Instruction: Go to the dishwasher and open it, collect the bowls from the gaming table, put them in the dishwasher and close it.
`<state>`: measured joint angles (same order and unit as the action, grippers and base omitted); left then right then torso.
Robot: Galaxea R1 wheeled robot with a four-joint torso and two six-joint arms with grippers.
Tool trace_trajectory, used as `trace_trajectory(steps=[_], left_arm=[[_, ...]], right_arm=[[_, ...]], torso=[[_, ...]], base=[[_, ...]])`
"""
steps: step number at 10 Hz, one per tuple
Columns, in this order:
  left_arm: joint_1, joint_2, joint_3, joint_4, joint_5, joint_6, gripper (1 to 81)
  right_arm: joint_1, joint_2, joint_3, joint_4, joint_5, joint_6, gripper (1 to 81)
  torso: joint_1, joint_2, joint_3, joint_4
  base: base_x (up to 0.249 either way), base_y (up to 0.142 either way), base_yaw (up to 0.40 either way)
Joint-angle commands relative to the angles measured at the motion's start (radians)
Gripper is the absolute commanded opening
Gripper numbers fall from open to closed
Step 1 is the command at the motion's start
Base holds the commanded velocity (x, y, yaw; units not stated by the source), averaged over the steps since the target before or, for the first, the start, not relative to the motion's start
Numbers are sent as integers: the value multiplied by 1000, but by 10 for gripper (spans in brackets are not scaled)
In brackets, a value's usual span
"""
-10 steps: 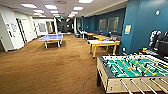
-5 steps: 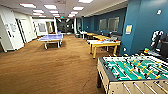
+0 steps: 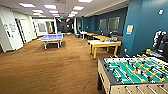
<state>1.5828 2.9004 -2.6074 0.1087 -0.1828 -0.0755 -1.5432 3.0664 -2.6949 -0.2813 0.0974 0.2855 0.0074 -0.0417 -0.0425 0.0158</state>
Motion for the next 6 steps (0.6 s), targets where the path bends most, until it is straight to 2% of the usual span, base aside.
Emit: trace_trajectory(steps=[1, 6], left_arm=[[-40, -10, 0, 2, 46, 2, 811], [-40, -9, 0, 3, 45, 3, 811]], right_arm=[[47, 5, 8, -4, -42, -3, 811], [47, 5, 8, -4, -42, -3, 811]], torso=[[0, 0, 0, 0], [0, 0, 0, 0]], base=[[118, 0, 0], [118, 0, 0]])
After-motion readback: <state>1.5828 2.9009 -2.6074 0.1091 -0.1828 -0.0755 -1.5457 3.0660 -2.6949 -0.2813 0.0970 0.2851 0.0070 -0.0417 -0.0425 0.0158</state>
